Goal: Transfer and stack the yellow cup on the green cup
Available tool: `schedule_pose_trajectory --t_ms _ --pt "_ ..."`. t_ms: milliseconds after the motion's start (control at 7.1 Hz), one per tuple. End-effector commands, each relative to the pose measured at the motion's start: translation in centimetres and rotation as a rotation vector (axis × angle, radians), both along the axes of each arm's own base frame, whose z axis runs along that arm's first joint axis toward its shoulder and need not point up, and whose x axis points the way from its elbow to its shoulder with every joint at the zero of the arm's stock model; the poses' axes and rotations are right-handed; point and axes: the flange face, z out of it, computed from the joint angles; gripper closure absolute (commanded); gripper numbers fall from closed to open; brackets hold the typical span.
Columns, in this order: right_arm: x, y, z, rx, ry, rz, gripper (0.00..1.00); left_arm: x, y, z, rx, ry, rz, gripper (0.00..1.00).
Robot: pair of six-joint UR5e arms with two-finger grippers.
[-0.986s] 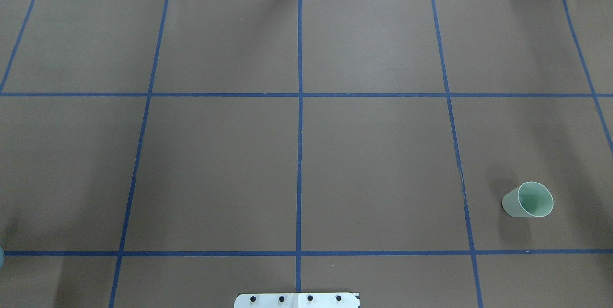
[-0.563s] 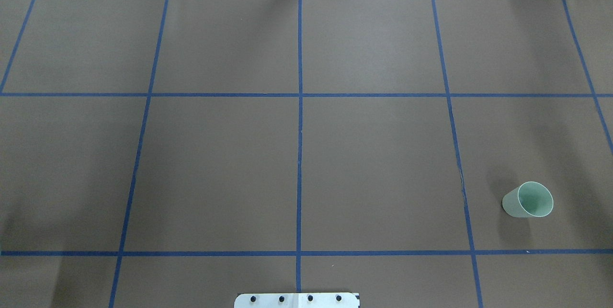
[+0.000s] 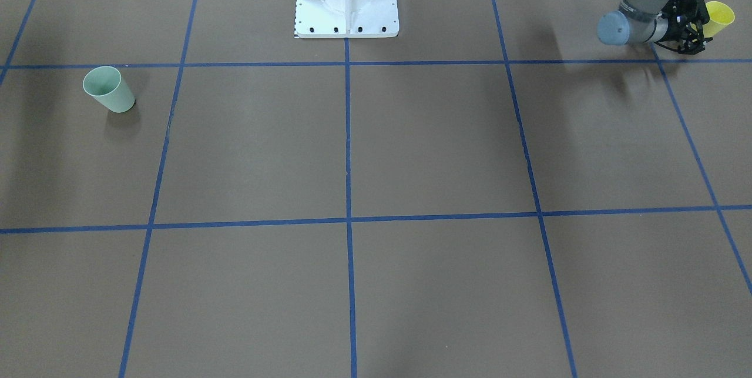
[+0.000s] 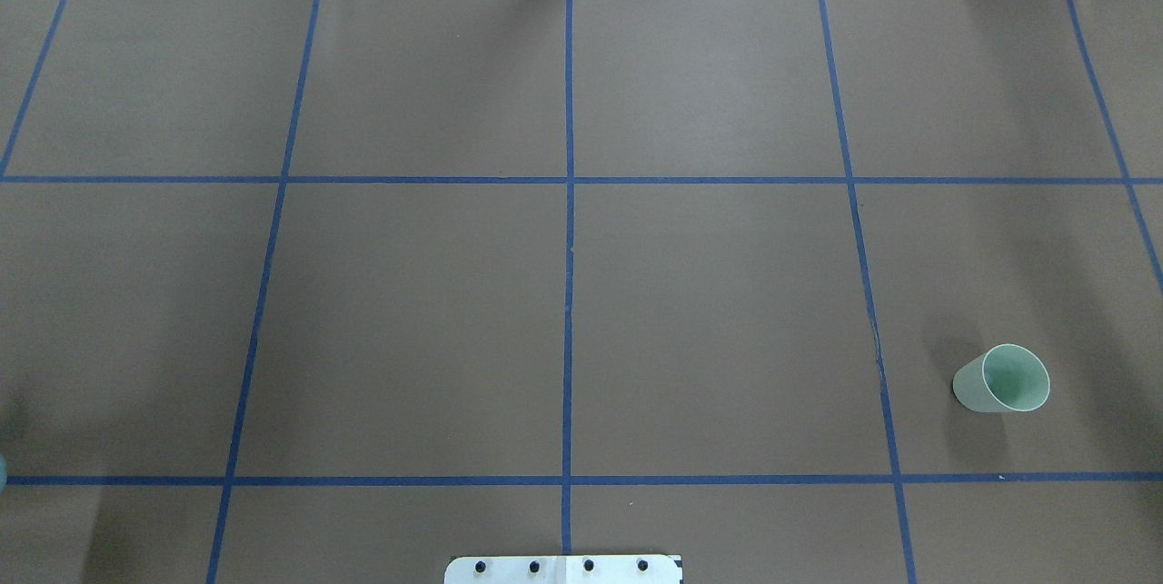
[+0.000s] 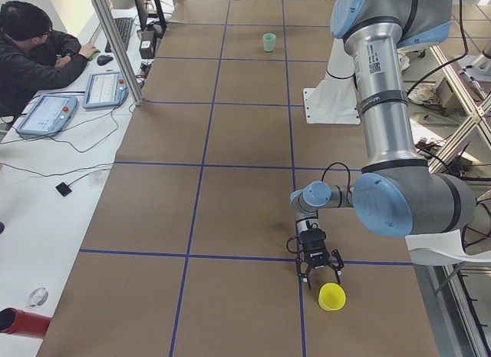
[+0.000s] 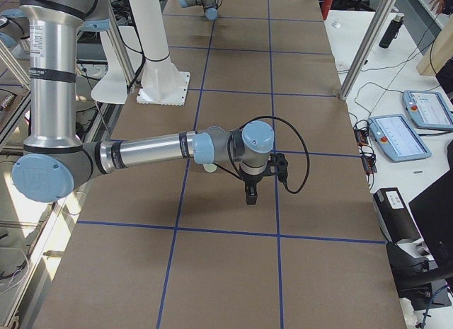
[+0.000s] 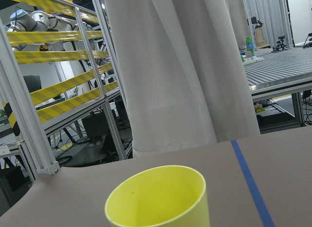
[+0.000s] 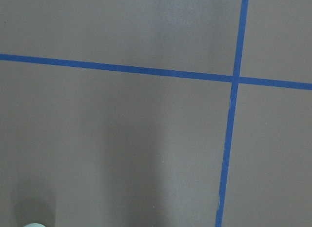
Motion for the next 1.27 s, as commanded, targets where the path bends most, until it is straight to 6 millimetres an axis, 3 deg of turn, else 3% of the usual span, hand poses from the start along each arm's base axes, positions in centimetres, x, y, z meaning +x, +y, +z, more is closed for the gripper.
schedule_pose_trajectory --t_ms 0,141,986,1127 --pt "0.0 0.2 0.2 -0.006 -0.001 0.0 0.0 -0.5 0.1 2.6 0.001 -0.034 -0.012 0.0" --pt "0.0 0.2 0.1 -0.005 -0.005 -0.001 0.0 -0.9 0.2 3.8 0.003 -0.05 -0.025 0.0" --pt "0.0 0.3 -0.1 0.002 -0.002 0.0 0.0 -2.5 0.7 6.4 0.022 -0.113 -0.085 0.0" --pt "0.0 0.2 -0.2 0.005 -0.004 0.0 0.0 -2.5 0.7 6.5 0.037 -0.121 -0.102 0.05"
